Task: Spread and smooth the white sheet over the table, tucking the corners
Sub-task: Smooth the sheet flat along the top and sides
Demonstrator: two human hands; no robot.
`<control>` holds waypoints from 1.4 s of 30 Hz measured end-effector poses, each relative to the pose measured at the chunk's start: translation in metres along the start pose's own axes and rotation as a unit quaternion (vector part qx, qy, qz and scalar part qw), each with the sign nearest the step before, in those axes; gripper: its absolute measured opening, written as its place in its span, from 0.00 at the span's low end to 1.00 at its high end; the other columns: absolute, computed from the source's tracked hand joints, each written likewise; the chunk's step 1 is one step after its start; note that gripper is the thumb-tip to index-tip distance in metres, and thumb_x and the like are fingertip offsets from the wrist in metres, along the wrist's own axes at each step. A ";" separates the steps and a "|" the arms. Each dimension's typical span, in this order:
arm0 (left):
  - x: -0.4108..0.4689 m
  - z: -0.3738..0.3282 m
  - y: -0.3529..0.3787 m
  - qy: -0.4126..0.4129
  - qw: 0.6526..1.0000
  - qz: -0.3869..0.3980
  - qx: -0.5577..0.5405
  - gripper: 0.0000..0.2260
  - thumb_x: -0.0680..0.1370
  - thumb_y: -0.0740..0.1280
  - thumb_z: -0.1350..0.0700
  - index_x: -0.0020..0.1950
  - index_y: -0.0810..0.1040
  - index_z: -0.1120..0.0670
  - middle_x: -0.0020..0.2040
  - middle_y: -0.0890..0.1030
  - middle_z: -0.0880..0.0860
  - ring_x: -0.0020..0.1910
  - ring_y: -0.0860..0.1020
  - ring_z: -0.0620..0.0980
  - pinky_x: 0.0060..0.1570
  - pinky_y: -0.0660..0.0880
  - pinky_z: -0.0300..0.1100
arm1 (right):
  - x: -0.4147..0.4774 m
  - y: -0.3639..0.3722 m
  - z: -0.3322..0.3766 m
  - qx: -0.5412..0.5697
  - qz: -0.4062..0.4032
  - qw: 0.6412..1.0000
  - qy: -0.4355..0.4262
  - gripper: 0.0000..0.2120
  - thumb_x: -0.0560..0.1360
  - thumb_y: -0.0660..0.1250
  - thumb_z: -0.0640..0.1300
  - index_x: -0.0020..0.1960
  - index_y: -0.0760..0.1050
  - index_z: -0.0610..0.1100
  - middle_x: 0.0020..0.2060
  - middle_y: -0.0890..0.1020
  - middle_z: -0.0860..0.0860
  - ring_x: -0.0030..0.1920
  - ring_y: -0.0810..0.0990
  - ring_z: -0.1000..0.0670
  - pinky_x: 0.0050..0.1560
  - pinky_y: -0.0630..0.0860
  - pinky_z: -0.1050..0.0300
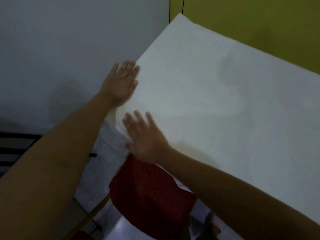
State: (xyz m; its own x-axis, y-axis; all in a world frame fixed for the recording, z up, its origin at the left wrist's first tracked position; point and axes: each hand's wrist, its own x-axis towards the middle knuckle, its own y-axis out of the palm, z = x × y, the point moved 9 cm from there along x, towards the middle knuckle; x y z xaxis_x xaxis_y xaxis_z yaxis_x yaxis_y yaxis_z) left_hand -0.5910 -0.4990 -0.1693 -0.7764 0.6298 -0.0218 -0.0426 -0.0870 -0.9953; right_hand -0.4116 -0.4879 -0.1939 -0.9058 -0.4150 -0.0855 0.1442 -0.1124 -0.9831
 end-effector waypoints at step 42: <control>0.125 -0.222 0.006 -0.027 0.989 0.051 -0.138 0.27 0.83 0.47 0.44 0.78 0.47 0.54 0.79 0.47 0.54 0.78 0.45 0.51 0.74 0.41 0.52 | -0.120 -0.047 -0.348 0.055 -0.068 0.951 0.296 0.28 0.81 0.44 0.57 0.78 0.49 0.47 0.78 0.53 0.50 0.78 0.46 0.46 0.76 0.42 0.44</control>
State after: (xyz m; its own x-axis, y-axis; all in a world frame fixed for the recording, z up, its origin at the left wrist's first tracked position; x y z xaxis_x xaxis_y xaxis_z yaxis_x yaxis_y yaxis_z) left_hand -0.5486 -0.2491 -0.1990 -0.8008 0.5856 -0.1256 0.2044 0.0701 -0.9764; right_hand -0.4485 -0.1191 -0.1932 -0.9798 0.1883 -0.0679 0.0219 -0.2365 -0.9714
